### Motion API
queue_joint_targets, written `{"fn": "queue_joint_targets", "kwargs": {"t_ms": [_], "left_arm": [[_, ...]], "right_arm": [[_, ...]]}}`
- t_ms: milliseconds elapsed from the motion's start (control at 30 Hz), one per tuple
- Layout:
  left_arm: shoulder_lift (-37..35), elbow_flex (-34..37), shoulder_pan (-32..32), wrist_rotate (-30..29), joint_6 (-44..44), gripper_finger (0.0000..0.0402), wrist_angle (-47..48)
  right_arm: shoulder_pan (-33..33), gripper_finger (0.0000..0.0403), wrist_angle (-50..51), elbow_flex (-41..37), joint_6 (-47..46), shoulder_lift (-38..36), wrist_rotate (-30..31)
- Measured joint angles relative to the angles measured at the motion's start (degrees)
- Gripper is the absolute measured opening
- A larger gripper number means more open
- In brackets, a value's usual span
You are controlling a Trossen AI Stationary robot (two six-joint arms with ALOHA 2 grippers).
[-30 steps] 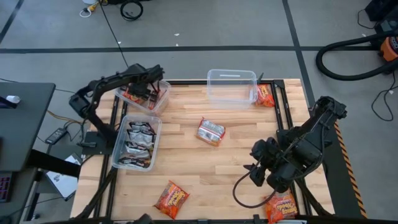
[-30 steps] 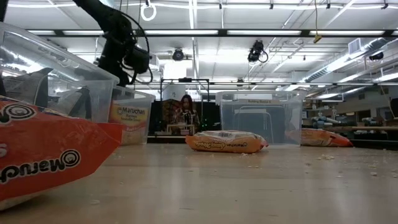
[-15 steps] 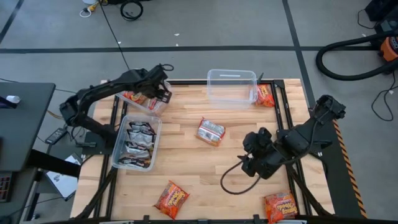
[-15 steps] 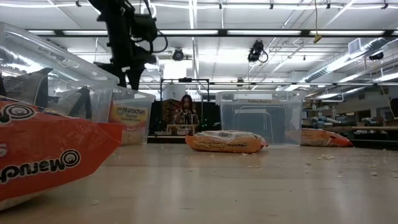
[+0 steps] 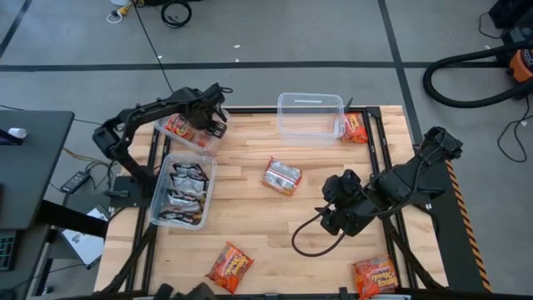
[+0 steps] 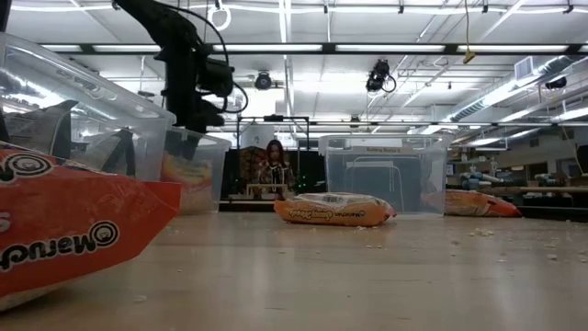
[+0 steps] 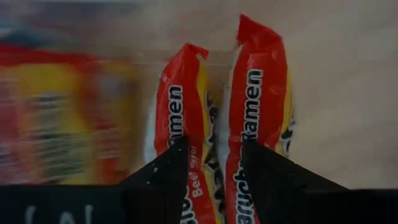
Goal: Sort Maruchan noodles
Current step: Adjust the orange noodle pack from transparent bin, then adjust the top left transparent bin
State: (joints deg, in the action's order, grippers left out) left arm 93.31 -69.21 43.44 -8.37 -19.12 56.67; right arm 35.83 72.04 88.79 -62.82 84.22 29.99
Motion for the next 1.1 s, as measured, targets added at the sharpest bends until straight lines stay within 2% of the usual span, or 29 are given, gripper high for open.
{"fn": "queue_joint_targets", "kwargs": {"t_ms": [67, 167, 233, 433, 633, 733, 833, 967, 1100], "left_arm": [[-0.04, 0.22, 1.27, -4.86, 0.03, 0.0155, 1.24], [-0.21, 0.22, 3.86, -8.76, 0.42, 0.0155, 2.91], [-0.17, 0.28, 5.66, -8.66, 0.36, 0.0155, 3.46], [-2.35, 0.28, 8.10, -6.09, -1.26, 0.0155, 3.40], [-10.34, 0.28, 6.74, 1.10, -4.50, 0.0155, 3.50], [-15.39, 0.23, 3.67, 5.00, -8.16, 0.0155, -0.40], [-18.23, 0.15, -2.07, 6.11, -12.88, 0.0155, -6.02], [-17.90, 0.15, -10.47, 5.59, -17.68, 0.0155, -10.45], [-14.29, 0.17, -17.69, 4.78, -19.60, 0.0155, -12.83]], "right_arm": [[-0.02, 0.0284, 0.25, 0.00, 0.09, -0.02, 0.25], [-0.15, 0.0284, 0.37, 0.00, 1.28, -0.02, 0.42], [-0.39, 0.0284, 0.43, 0.00, 1.89, -0.01, 0.43], [-0.76, 0.0284, 0.49, 0.00, 3.01, -0.02, 0.41], [-0.37, 0.0284, 0.56, 0.00, 3.03, -0.02, 0.40], [-0.12, 0.0284, 0.54, 0.00, 3.02, -0.02, 0.49], [-0.07, 0.0284, 0.51, 0.00, 3.02, -0.02, 1.36], [0.68, 0.0284, 0.38, 0.00, 3.05, -0.02, 1.46], [1.91, 0.0284, 0.16, -0.34, 3.44, -0.02, 1.29]]}}
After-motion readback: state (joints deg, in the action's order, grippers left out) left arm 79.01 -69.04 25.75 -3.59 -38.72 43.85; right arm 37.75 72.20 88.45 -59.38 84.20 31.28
